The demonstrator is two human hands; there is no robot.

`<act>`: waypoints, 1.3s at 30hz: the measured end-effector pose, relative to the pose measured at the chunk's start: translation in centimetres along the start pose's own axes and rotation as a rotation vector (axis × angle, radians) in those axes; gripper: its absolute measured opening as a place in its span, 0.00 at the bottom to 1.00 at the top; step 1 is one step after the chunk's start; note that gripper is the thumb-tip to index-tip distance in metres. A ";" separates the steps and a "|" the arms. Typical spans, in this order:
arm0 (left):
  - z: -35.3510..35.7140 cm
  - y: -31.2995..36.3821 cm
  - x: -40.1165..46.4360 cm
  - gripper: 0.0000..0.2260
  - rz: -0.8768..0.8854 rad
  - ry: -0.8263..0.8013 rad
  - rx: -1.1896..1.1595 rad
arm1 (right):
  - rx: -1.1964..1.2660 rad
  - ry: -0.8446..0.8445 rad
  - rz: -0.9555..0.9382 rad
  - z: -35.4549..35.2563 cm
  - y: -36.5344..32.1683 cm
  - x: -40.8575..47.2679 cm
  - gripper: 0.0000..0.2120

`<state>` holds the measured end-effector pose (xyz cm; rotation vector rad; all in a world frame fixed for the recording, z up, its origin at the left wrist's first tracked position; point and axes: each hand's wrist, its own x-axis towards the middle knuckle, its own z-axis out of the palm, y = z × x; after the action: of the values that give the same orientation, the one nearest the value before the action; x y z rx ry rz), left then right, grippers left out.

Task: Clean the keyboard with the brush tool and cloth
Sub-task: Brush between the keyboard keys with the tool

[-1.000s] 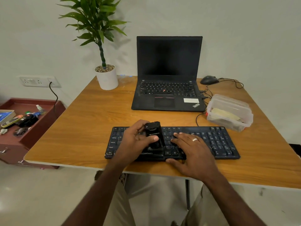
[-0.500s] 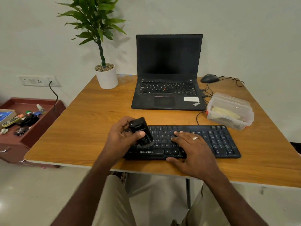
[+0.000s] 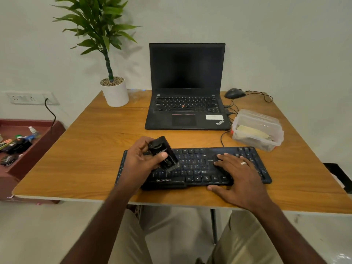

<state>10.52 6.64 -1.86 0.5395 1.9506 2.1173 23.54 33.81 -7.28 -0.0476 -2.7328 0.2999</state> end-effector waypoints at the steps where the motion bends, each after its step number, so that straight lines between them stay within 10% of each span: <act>1: 0.3 0.1 0.0 0.10 0.004 -0.028 0.006 | -0.007 -0.004 0.003 0.1 -0.1 0.1 0.38; 39: 5.8 -0.2 1.6 0.11 0.145 -0.275 0.212 | 0.045 -0.002 0.036 0.0 -0.4 -0.2 0.39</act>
<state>11.35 12.58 -1.59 0.9832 2.0367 1.8051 23.75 33.41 -7.23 -0.0851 -2.7283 0.3713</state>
